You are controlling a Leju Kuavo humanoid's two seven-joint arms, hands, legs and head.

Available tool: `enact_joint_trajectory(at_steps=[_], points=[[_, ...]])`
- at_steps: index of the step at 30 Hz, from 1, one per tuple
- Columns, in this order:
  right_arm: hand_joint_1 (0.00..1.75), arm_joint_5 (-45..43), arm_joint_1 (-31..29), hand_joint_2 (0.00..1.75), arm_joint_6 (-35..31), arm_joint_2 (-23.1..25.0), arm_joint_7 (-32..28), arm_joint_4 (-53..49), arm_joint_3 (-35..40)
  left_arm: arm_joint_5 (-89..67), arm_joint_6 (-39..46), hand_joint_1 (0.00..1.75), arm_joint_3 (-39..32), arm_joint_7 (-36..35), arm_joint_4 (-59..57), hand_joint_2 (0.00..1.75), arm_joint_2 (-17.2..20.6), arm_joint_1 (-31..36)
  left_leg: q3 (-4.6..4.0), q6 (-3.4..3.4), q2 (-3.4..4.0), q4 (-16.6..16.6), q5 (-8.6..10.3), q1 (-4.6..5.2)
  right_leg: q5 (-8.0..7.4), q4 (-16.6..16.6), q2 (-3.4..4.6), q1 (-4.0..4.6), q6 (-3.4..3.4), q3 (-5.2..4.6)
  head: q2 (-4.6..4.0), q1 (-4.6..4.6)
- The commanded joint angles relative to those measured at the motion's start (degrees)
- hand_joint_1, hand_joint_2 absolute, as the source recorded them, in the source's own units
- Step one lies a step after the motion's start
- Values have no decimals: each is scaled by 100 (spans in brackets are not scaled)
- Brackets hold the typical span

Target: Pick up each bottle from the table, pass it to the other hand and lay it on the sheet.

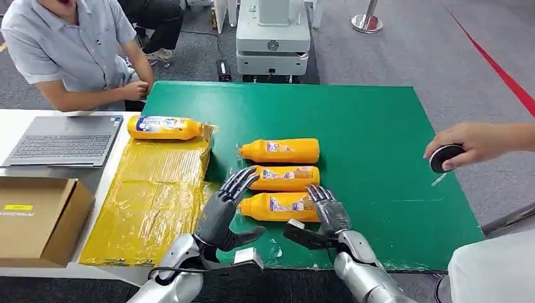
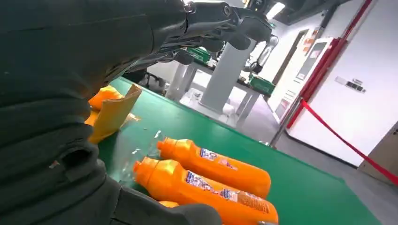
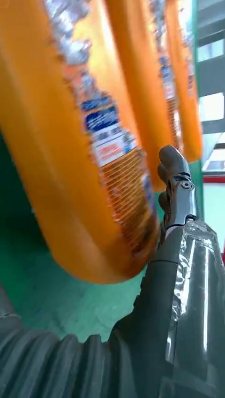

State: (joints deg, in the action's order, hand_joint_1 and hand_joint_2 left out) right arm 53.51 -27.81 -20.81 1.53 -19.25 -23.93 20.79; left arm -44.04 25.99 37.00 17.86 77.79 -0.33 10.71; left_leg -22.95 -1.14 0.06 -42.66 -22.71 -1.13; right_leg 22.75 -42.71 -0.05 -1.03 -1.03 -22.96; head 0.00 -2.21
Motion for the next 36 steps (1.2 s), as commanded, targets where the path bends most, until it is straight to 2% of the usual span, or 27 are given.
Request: enact_joint_trajectory(at_steps=[1,4,9,22,26,27,34,36], points=[[0,-143,-266,175,510,-16,114,78,10,14,-19,0,92,-7,-48,175,40,331,0,0,0,0,0,0,0,0,0,0,0,0,0,-2],[0,-152,-259,175,516,-26,121,69,7,16,-17,0,88,-10,-66,175,35,335,0,0,0,0,0,0,0,0,0,0,0,0,0,-2],[0,-212,-354,175,1302,-170,487,346,79,93,11,0,135,5,-234,175,35,436,0,0,0,0,0,0,0,0,0,0,0,0,0,-4],[0,-226,-359,175,1331,-185,491,356,72,108,20,0,134,13,-261,175,29,449,0,0,0,0,0,0,0,0,0,0,0,0,0,-2],[0,-203,-407,175,1551,-189,574,390,140,152,23,0,174,37,-312,175,26,479,0,0,0,0,0,0,0,0,0,0,0,0,0,-4],[175,-240,-432,175,1683,-206,582,405,139,189,37,0,192,60,-340,175,35,509,0,0,0,0,0,0,0,0,0,0,0,0,0,-2],[175,-412,-420,175,1819,-216,429,388,69,264,113,0,211,127,-369,175,66,536,0,0,0,0,0,0,0,0,0,0,0,0,0,-9],[175,-1239,-302,175,2173,-75,-203,293,-544,321,167,0,178,179,-290,175,88,486,0,0,0,0,0,0,0,0,0,0,0,0,0,-4]])
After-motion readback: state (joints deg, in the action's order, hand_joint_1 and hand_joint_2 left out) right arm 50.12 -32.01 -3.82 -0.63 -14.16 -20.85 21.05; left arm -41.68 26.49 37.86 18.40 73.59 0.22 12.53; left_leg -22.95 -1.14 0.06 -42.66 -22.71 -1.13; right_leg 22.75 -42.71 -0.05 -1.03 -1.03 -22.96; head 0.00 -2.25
